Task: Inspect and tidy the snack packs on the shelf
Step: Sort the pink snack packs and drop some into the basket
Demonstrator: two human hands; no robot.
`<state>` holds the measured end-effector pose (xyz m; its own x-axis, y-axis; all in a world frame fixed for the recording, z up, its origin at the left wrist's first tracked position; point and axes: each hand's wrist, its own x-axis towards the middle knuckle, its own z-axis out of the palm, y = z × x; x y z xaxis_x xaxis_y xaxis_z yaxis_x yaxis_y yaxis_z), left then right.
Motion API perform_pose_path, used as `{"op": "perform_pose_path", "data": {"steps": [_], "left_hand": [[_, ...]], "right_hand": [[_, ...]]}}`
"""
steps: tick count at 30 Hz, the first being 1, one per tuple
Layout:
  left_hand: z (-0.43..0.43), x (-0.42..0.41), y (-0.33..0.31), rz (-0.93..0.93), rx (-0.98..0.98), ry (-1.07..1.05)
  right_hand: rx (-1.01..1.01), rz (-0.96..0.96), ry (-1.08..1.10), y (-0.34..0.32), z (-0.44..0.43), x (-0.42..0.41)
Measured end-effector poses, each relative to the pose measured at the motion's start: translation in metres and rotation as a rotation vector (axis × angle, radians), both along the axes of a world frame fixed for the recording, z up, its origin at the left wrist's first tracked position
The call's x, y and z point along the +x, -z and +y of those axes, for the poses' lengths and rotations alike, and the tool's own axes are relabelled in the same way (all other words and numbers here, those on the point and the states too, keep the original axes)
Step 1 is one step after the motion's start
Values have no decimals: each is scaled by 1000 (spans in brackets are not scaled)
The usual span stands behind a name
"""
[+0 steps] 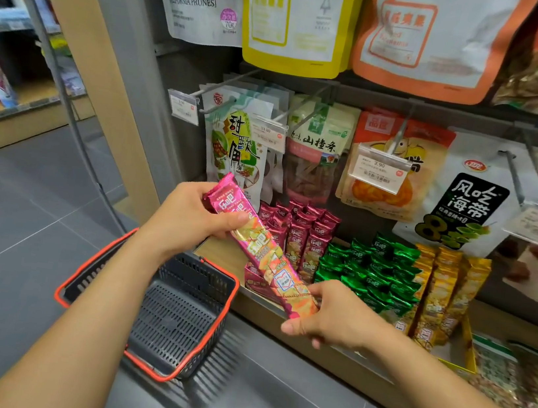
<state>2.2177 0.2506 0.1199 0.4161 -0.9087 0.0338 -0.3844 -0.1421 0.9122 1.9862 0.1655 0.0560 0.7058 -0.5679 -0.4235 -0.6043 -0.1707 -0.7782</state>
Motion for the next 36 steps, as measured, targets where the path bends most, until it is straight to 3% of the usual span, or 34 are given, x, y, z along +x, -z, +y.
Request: {"op": "perform_pose_path", "data": {"steps": [2, 5, 8, 13, 27, 32, 36], "left_hand": [[-1, -3, -2, -19, -39, -41], [-4, -3, -2, -53, -104, -103], [-10, 0, 2, -191, -139, -157], [-31, -13, 26, -349, -140, -166], [-95, -63, 105, -569, 23, 258], [-107, -70, 132, -571, 120, 361], [-118, -79, 143, -594, 284, 430]], "right_hand": [[-42, 6, 45, 1, -10, 3], [-674, 163, 7, 10, -26, 6], [-1007, 222, 2, 25, -38, 6], [-966, 373, -127, 53, -55, 3], [-1020, 515, -81, 53, -100, -4], [-803, 396, 72, 40, -106, 12], [-807, 91, 239, 35, -113, 26]]}}
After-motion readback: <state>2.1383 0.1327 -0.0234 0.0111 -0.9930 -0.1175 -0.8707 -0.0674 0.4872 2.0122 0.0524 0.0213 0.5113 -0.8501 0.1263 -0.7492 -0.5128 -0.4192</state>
